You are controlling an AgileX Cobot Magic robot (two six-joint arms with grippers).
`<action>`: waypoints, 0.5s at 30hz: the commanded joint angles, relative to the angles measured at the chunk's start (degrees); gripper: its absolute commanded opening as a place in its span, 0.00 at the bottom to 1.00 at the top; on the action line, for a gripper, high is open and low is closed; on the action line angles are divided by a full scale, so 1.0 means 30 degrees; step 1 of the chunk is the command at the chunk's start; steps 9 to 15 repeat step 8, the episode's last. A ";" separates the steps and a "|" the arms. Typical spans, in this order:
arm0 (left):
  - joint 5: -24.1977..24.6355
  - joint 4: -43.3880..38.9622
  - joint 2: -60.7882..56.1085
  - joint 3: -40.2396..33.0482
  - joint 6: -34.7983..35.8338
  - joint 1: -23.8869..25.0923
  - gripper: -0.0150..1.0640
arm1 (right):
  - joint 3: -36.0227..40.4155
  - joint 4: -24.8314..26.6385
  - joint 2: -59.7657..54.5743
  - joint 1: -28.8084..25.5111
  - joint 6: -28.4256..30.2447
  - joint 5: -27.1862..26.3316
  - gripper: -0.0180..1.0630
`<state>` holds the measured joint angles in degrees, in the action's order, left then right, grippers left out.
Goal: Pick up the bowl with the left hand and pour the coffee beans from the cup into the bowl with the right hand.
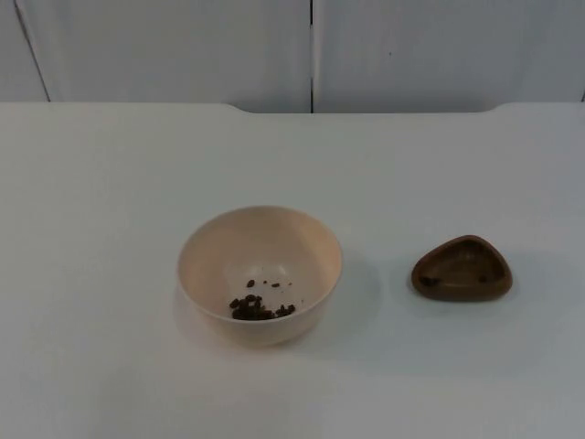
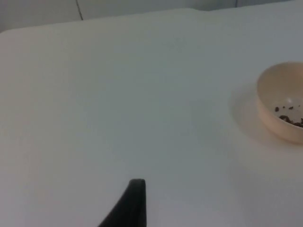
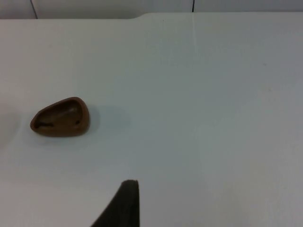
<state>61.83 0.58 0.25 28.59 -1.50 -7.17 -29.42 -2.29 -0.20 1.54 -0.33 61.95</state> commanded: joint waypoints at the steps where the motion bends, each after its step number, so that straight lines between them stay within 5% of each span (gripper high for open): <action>1: -0.0044 -0.0068 -0.0083 -0.0074 0.0075 0.0661 0.99 | -0.0038 -0.0053 0.0067 -0.0067 -0.0026 -0.0104 0.99; 8: -0.0044 -0.0068 -0.0083 -0.0074 0.0075 0.2308 0.99 | -0.0038 -0.0053 0.0067 -0.0067 -0.0026 -0.0104 0.99; 15: -0.0044 -0.0068 -0.0083 -0.0074 0.0075 0.2308 0.99 | -0.0038 -0.0053 0.0067 -0.0067 -0.0026 -0.0104 0.99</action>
